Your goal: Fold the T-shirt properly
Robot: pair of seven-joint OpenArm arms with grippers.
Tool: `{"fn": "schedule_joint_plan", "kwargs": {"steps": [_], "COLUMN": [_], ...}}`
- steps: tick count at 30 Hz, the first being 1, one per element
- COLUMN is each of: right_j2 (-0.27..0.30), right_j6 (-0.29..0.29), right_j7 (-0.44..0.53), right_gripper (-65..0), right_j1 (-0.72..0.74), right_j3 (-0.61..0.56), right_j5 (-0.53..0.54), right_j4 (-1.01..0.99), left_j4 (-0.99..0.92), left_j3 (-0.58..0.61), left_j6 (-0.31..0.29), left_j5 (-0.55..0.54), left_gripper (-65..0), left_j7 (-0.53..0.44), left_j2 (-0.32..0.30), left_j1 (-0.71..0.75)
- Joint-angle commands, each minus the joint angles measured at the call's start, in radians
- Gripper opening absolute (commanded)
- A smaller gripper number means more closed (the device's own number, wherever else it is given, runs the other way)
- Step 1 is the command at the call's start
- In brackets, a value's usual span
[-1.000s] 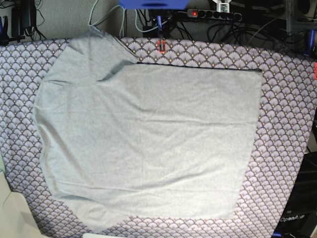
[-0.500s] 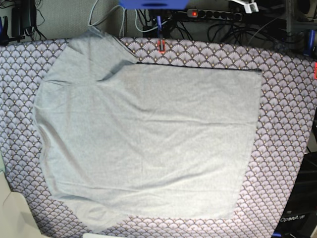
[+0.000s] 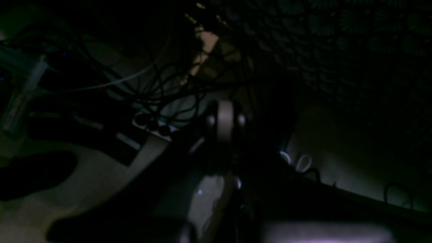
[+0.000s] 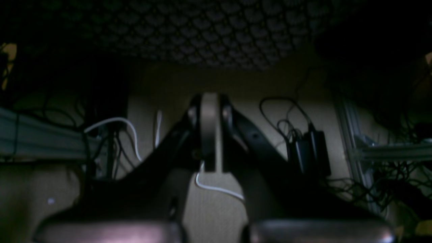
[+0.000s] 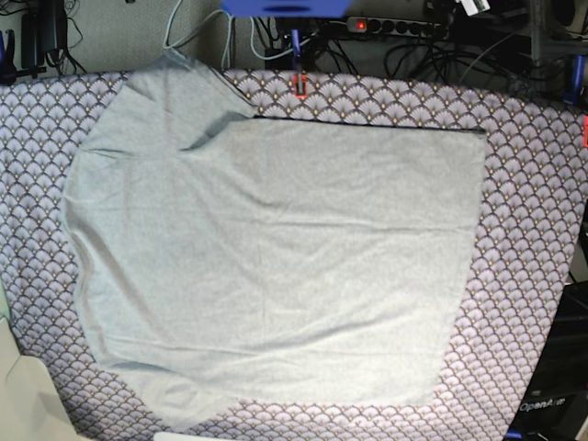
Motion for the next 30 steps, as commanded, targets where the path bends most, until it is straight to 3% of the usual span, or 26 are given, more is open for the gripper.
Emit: {"fn": "schedule_joint_plan", "kwargs": {"steps": [1,12,17,25,30], "right_j2": [0.007,0.007,0.001,-0.03,-0.042], "right_j6": [-0.007,-0.006,-0.006,-0.006,-0.006], "right_j7": [0.028,0.028,-0.006,-0.181,-0.338], "right_gripper": [-65.0,-65.0,-65.0,-65.0,-65.0], "right_j1": [-0.022,-0.161,-0.253,-0.39,-0.494], "right_j3": [0.002,0.002,0.002,0.05,0.068], "right_j5": [0.006,0.005,0.005,0.005,0.005], "right_j4": [-0.002,0.282,0.47,0.822,1.123], "left_j4": [0.0,0.0,0.0,0.009,0.009], "left_j3": [-0.001,0.001,0.001,0.002,0.002], "left_j6": [-0.004,-0.004,-0.004,-0.004,-0.004], "left_j5": [-0.01,-0.06,-0.063,-0.059,-0.059], "left_gripper": [-65.0,-65.0,-65.0,-65.0,-65.0], "left_j7": [-0.036,-0.228,-0.251,-0.252,-0.335], "left_j2": [-0.007,0.029,0.048,0.048,0.056], "left_j1": [0.02,0.067,0.082,0.109,0.131]}}
